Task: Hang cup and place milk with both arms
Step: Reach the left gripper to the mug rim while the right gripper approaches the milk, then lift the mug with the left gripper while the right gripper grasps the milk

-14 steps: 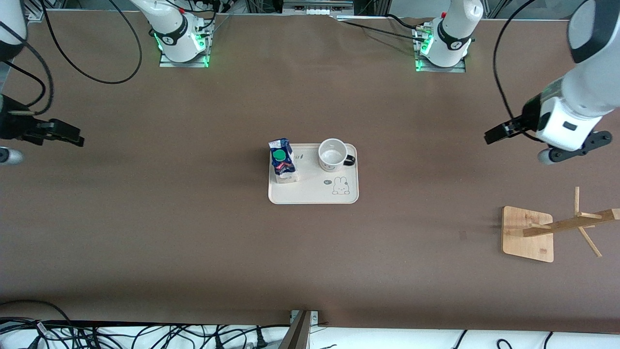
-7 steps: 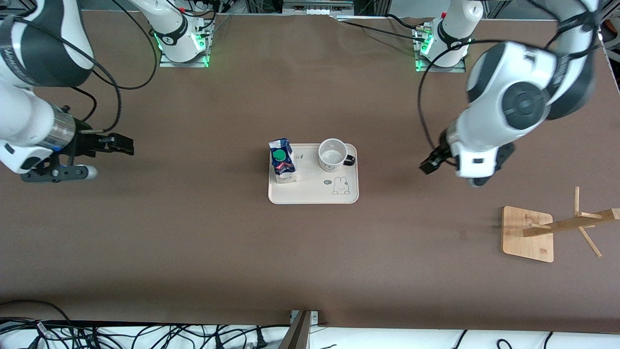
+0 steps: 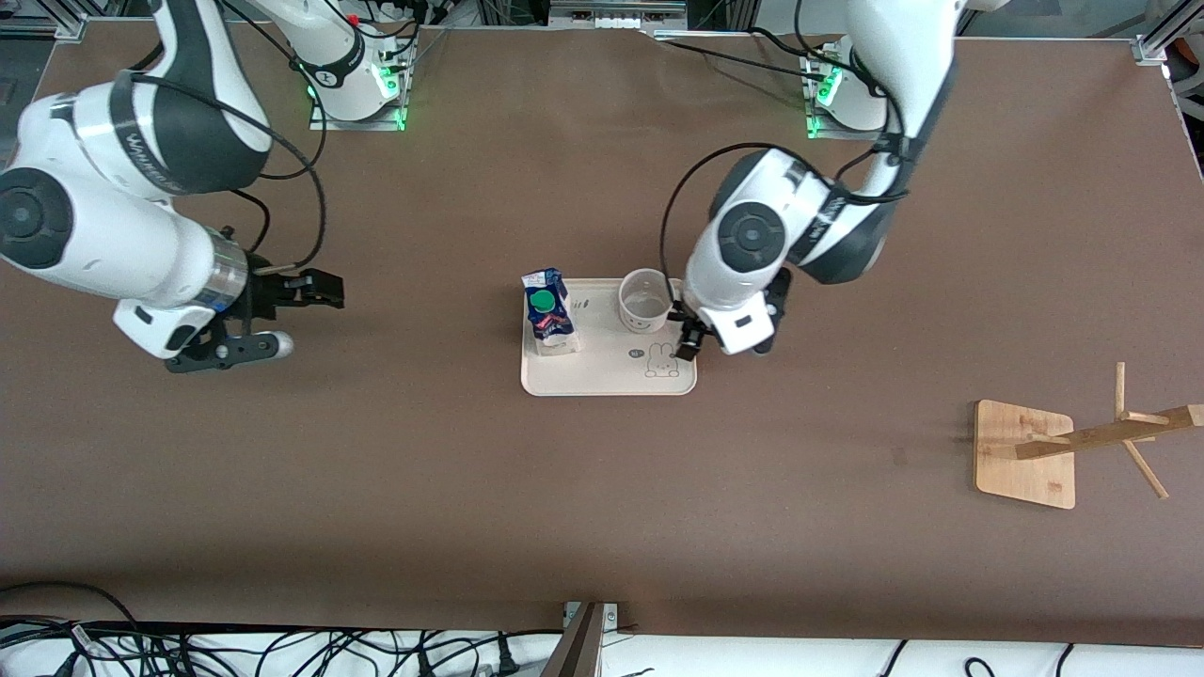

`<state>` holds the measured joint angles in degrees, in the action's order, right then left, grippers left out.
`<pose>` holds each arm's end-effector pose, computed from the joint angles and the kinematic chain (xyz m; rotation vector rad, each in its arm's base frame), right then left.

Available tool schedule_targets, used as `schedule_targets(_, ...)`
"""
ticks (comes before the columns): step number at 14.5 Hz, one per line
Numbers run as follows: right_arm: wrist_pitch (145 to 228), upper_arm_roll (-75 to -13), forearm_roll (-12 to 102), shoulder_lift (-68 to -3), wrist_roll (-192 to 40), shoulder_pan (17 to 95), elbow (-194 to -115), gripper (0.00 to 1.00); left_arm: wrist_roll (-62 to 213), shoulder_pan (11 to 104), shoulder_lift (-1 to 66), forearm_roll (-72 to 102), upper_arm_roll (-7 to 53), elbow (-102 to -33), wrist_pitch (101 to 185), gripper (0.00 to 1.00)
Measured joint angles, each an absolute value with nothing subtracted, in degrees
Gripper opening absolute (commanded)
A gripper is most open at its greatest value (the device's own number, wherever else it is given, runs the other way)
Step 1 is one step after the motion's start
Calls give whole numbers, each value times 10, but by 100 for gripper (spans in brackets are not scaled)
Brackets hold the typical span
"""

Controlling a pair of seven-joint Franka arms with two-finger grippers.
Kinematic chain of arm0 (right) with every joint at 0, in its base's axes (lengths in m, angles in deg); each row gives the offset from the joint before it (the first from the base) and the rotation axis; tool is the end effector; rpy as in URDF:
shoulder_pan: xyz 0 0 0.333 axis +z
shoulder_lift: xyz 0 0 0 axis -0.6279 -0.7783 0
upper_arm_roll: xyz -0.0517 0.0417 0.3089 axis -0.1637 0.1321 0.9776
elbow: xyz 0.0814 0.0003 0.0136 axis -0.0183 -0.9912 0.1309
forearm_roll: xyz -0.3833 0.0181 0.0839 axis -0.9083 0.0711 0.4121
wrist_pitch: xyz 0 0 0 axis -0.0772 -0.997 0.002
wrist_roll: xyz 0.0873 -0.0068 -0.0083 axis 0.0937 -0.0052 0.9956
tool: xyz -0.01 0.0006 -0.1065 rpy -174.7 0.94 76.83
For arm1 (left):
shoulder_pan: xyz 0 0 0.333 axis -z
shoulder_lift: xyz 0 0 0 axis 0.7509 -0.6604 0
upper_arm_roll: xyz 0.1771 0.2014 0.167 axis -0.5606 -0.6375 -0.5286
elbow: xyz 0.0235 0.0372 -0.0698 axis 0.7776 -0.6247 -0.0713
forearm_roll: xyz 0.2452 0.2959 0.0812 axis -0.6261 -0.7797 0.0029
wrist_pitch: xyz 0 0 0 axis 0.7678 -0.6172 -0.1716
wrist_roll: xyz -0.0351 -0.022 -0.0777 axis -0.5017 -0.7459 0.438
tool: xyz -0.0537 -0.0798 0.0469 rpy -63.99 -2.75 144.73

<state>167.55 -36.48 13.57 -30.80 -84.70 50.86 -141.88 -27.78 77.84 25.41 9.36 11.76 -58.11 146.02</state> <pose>0.6232 0.1614 0.4707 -3.0404 -0.2503 0.2390 0.5617 -0.3995 0.3056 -2.4492 -1.9334 0.2015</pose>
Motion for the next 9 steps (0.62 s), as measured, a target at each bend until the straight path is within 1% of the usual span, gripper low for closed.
schedule_targets(1, 1685, -364, 136, -314, -866, 522, -1419, 100, -309, 790, 236, 94, 117, -569, 1469, 100)
schedule_targets(2, 1698, -364, 136, -323, -888, 538, -1419, 100, -329, 798, 218, 94, 117, -559, 1482, 64)
schedule_targets(3, 1713, -363, 137, -332, -910, 553, -1419, 100, -338, 802, 205, 94, 117, -553, 1492, 46)
schedule_targets(4, 1729, -363, 137, -343, -935, 569, -1419, 100, -340, 802, 195, 94, 117, -549, 1497, 42)
schedule_targets(5, 1746, -363, 137, -352, -960, 586, -1419, 100, -340, 802, 188, 94, 116, -547, 1499, 27)
schedule_targets(7, 1784, -362, 137, -371, -1017, 622, -1419, 100, -340, 805, 177, 94, 116, -546, 1504, 8)
schedule_targets(8, 1804, -362, 137, -379, -1051, 640, -1419, 100, -340, 810, 171, 94, 116, -546, 1507, 0)
schedule_targets(9, 1823, -362, 137, -386, -1088, 658, -1419, 100, -340, 815, 166, 94, 116, -546, 1510, 0)
